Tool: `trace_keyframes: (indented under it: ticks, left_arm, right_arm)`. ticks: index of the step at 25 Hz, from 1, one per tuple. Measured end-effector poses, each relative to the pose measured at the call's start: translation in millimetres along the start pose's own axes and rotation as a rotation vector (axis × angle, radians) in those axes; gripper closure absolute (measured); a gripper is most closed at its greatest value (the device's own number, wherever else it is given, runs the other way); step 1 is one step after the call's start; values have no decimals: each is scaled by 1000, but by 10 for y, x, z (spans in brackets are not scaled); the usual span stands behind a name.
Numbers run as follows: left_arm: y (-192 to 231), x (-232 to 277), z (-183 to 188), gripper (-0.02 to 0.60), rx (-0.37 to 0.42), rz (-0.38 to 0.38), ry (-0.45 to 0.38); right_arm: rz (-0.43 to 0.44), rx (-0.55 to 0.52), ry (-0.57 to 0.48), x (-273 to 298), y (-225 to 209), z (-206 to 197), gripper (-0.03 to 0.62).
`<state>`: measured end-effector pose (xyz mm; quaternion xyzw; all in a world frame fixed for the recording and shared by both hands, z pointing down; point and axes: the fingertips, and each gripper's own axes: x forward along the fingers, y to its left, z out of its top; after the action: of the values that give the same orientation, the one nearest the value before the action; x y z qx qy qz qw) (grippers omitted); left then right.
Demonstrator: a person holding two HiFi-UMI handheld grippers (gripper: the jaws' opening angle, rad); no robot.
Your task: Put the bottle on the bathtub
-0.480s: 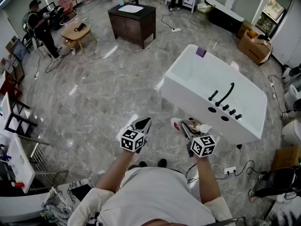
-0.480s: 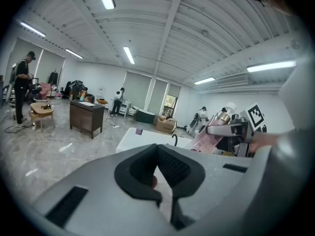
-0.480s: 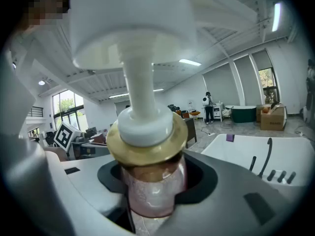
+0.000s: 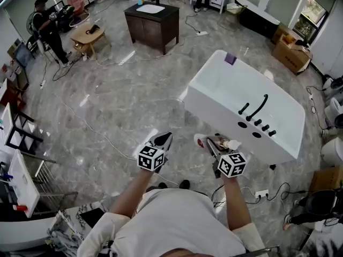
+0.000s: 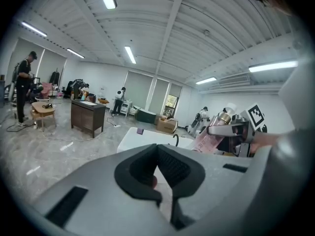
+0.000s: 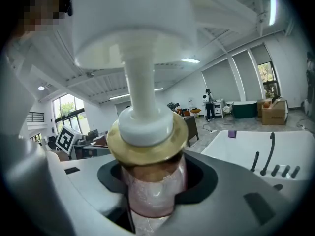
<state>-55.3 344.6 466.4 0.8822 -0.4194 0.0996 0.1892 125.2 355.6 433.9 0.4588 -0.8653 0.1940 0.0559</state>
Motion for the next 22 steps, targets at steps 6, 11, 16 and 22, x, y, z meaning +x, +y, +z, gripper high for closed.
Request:
trace_keyframes:
  ticks: [6, 11, 16, 22]
  left_arm:
    - [19, 34, -13, 574, -13, 13, 5]
    - [-41, 117, -55, 574, -20, 23, 13]
    - [-102, 228, -41, 574, -24, 43, 19]
    - [-221, 384, -49, 574, -28, 65, 22]
  right_arm:
    - [6, 26, 2, -1, -74, -19, 367]
    - [16, 25, 7, -21, -178, -35, 367]
    - [36, 20, 17, -37, -322, -30, 367]
    - [66, -2, 34, -50, -510, -78, 367]
